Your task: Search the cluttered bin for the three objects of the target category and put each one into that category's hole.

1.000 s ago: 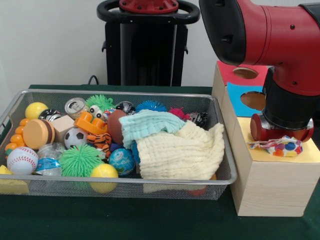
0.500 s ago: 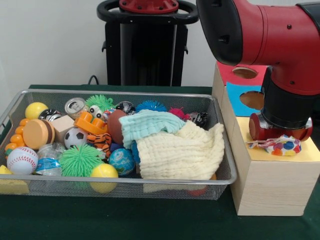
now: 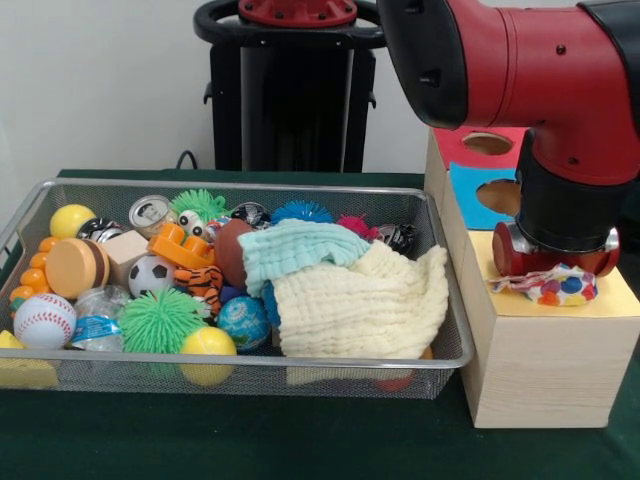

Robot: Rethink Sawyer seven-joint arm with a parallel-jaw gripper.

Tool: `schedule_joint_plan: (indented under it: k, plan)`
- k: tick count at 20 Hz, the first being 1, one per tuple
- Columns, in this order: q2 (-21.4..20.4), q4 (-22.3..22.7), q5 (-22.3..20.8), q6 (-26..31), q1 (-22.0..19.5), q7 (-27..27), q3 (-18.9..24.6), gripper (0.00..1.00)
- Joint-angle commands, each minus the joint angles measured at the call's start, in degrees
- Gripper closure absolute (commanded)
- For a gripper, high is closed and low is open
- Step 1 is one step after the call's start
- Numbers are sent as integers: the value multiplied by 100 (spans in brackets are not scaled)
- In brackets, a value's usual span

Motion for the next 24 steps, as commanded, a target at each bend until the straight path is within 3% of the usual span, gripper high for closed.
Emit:
schedule_joint_plan:
  k: [1,7,12,21,24]
  plan:
    - [-374,1296,-396,516,-391,-280,211,100]
    - [-921,1770,-420,22,-555,-344,429,100]
    - [-1298,2080,-533,98,-643,-437,528,100]
    - [-1556,2005,-641,656,-623,-365,562,100]
    - [-1613,2006,-697,584,-602,-325,543,100]
